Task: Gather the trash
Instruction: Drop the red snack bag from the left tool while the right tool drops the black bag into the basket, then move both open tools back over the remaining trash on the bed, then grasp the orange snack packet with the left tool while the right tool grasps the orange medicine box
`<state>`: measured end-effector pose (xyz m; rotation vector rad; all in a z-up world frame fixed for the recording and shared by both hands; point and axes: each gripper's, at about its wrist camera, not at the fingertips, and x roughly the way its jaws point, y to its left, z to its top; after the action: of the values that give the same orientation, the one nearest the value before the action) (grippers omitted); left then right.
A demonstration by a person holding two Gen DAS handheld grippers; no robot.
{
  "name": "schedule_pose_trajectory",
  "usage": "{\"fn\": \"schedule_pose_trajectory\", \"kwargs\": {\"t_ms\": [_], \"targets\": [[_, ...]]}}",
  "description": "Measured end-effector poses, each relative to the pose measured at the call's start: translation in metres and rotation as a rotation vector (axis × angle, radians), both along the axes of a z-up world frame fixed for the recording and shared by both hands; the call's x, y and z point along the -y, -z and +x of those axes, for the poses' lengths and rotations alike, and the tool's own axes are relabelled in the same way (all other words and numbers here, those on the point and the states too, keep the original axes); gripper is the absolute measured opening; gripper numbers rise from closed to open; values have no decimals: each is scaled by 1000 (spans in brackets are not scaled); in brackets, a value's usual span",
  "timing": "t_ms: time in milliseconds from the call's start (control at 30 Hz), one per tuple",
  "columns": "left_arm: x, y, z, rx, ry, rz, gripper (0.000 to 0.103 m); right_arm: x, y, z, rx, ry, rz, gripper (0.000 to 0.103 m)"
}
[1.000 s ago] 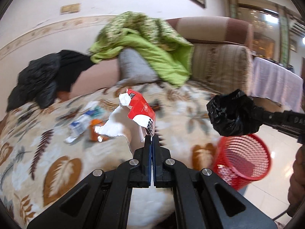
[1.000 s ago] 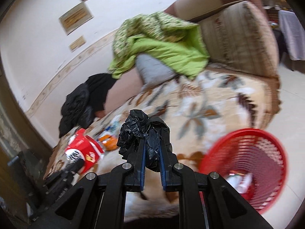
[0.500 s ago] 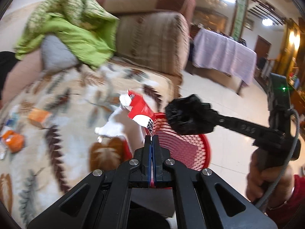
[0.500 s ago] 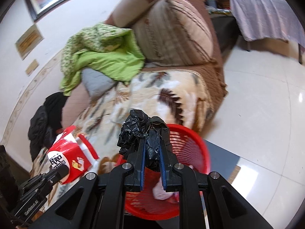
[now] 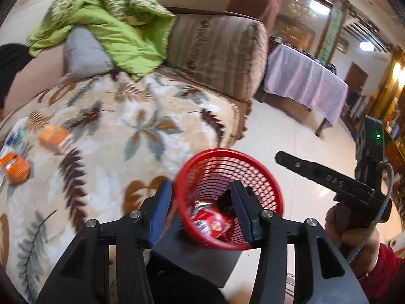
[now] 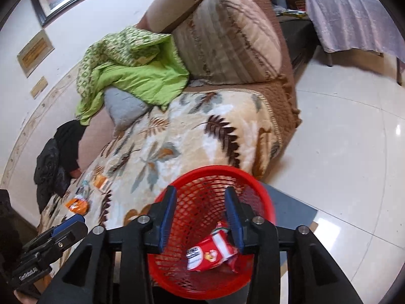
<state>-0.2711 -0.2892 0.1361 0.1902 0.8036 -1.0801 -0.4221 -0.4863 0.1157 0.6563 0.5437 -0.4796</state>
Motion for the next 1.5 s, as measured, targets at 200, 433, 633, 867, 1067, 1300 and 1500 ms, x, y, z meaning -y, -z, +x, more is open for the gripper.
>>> {"fn": "schedule_pose_trajectory", "kwargs": {"t_ms": [200, 433, 633, 867, 1067, 1300, 1500], "targets": [[-50, 6, 21, 8, -109, 19, 52, -37, -9, 31, -13, -117, -34, 56], [-102, 15, 52, -14, -234, 16, 53, -88, -13, 70, -33, -269, -62, 56], [-147, 16, 90, -26, -381, -8, 59, -123, -12, 98, -41, -377, -51, 56], [-186, 25, 160, -11, -596, 22, 71, -139, -11, 142, -61, -445, -68, 60], [-177, 47, 223, -34, -678, 67, 72, -140, -7, 189, -83, -479, -62, 61], [-154, 78, 271, -28, -687, 119, 72, -135, 6, 258, -145, -531, -82, 69], [-153, 93, 292, -63, -657, 116, 65, -135, 19, 338, -197, -640, -136, 76]]}}
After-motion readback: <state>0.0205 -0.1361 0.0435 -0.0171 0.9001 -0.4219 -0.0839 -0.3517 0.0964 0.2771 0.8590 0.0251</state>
